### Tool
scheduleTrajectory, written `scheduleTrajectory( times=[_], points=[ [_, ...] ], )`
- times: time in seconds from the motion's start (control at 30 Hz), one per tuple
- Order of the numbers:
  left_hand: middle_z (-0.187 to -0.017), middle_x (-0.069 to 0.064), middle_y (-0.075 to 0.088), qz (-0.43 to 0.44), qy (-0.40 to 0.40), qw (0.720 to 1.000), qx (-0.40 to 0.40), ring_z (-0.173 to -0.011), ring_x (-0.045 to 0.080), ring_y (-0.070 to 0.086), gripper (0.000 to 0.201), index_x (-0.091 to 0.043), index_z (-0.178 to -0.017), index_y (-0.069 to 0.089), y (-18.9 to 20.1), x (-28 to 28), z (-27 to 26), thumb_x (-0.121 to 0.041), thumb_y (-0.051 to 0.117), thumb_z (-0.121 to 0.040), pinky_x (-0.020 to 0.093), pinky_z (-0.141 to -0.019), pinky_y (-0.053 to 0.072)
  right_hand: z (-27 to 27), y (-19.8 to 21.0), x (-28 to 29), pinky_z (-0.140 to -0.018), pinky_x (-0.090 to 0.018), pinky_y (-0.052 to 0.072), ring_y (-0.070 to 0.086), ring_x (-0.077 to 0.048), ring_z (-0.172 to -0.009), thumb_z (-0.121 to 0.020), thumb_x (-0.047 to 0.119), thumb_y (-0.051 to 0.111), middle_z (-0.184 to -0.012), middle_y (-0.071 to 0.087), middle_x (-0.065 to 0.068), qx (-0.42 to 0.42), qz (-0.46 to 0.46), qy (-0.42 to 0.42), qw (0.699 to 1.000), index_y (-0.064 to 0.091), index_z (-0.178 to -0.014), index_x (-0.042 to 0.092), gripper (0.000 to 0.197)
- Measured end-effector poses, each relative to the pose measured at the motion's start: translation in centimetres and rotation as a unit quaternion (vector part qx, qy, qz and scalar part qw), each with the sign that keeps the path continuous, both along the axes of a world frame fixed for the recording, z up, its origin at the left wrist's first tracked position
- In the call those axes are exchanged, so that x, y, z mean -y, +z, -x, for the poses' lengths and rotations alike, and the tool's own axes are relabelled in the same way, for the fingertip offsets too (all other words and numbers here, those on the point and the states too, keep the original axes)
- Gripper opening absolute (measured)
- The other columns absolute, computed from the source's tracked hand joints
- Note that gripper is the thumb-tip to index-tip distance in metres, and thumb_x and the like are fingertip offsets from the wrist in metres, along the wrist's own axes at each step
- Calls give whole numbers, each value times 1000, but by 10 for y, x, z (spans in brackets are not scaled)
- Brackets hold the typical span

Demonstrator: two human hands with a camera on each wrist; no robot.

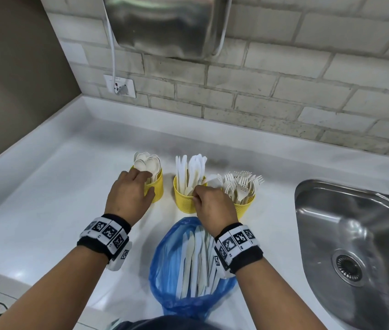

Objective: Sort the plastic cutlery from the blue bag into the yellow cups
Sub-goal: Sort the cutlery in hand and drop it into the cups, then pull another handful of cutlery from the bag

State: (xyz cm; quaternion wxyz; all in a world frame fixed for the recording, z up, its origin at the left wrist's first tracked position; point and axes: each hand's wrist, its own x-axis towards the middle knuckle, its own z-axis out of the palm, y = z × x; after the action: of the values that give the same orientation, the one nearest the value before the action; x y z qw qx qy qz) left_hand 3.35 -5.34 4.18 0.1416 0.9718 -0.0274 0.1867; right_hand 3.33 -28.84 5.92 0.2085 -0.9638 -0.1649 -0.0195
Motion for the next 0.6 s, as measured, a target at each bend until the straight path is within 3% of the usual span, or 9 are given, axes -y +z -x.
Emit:
scheduleTrajectory(
  times=[0.13,0.4,0.53,0.6],
  points=[
    [-88,10,71,27,-13,1000,-4,-79,36,56,16,-10,-100,77,-4,2,1,-5,74,-85,38,-68,51,1,1,-3,-67,-41,55,63,-29,-77,-100,22,51,-84,67,-6,3,2,2,1000,63,-92,14,17],
    [-88,8,72,36,-18,999,-12,-80,34,57,16,-14,-98,78,1,5,5,-8,73,-85,32,-67,45,1,4,-7,-65,-36,52,64,-28,-79,-100,22,49,-86,69,-5,0,12,0,1000,64,-94,15,17],
    [-100,9,70,66,-17,998,8,-87,34,59,24,-13,-109,73,9,9,15,-11,72,-86,38,-74,52,9,7,-8,-61,-37,54,65,-29,-76,-97,17,52,-85,70,-6,13,-29,-17,999,62,-113,16,19],
    [-101,5,65,93,-13,996,8,-90,29,59,25,-15,-113,69,16,13,26,-16,72,-88,36,-76,50,15,8,-7,-58,-36,51,64,-28,-74,-96,16,53,-83,69,-5,18,-54,-21,998,58,-119,18,24]
  ],
)
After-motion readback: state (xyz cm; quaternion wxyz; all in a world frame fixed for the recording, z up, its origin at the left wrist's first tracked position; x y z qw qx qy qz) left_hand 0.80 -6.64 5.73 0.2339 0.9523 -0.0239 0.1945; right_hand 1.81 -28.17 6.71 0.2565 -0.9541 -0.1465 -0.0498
